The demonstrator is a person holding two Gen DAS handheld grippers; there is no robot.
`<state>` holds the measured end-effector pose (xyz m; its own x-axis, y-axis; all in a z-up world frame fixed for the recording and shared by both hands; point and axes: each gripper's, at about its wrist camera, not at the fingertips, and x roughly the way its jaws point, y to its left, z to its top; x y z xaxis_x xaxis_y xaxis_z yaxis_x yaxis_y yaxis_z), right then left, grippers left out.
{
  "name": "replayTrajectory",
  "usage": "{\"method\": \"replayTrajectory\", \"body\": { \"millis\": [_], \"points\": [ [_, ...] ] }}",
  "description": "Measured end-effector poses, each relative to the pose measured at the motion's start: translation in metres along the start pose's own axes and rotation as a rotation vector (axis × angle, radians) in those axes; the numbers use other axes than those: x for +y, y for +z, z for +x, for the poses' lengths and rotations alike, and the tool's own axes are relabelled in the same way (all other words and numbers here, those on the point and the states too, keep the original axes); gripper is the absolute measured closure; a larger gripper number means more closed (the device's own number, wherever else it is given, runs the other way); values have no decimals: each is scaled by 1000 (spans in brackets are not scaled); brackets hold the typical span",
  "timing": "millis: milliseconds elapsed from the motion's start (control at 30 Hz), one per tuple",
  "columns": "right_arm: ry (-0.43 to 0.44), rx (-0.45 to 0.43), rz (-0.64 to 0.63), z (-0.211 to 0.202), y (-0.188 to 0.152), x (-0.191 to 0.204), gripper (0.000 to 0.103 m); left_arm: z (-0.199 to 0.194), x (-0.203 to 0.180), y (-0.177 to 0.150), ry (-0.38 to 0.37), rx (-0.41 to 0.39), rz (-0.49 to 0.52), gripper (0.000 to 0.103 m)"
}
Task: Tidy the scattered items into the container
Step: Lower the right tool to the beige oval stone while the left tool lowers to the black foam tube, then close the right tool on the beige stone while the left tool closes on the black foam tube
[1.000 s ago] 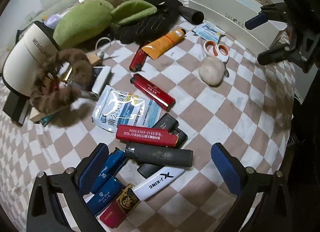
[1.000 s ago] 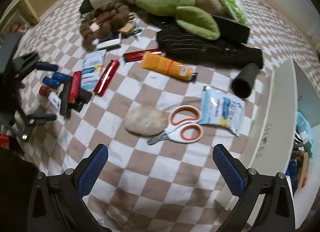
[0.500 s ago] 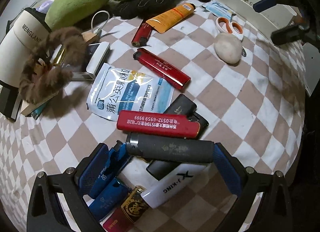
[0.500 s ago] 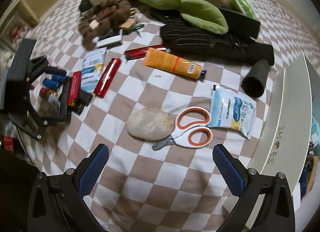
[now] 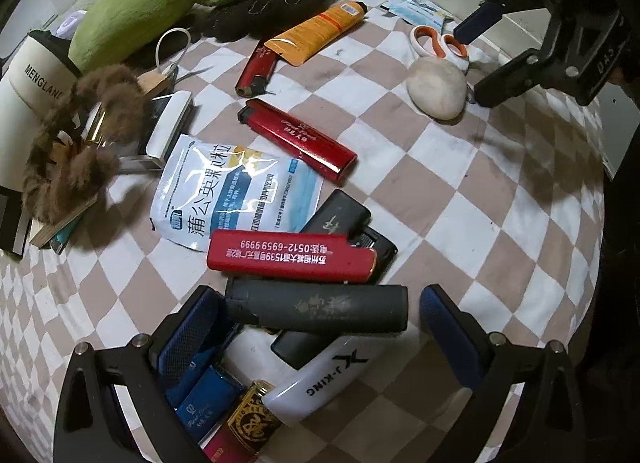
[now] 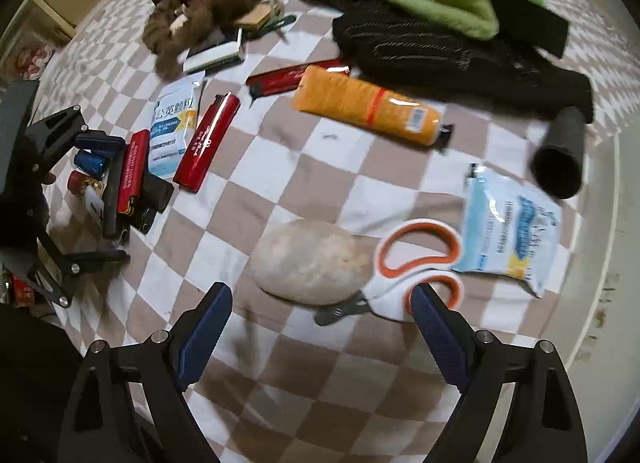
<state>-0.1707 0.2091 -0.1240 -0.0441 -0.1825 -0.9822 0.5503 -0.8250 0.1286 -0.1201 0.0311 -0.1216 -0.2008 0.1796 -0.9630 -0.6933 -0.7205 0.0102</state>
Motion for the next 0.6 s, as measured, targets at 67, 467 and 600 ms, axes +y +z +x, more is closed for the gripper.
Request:
{"method": "replayTrajectory", "body": {
  "millis": [67, 467, 600],
  "points": [
    [16, 17, 4, 5, 3, 2, 12, -1, -1, 0, -3, -2, 3, 2],
    [23, 61, -19, 21, 11, 18, 11, -11, 0, 2, -31, -20, 5, 12],
    [33, 74, -15, 23, 10, 24, 11, -13, 0, 3, -30, -20, 9, 16]
  ]
}}
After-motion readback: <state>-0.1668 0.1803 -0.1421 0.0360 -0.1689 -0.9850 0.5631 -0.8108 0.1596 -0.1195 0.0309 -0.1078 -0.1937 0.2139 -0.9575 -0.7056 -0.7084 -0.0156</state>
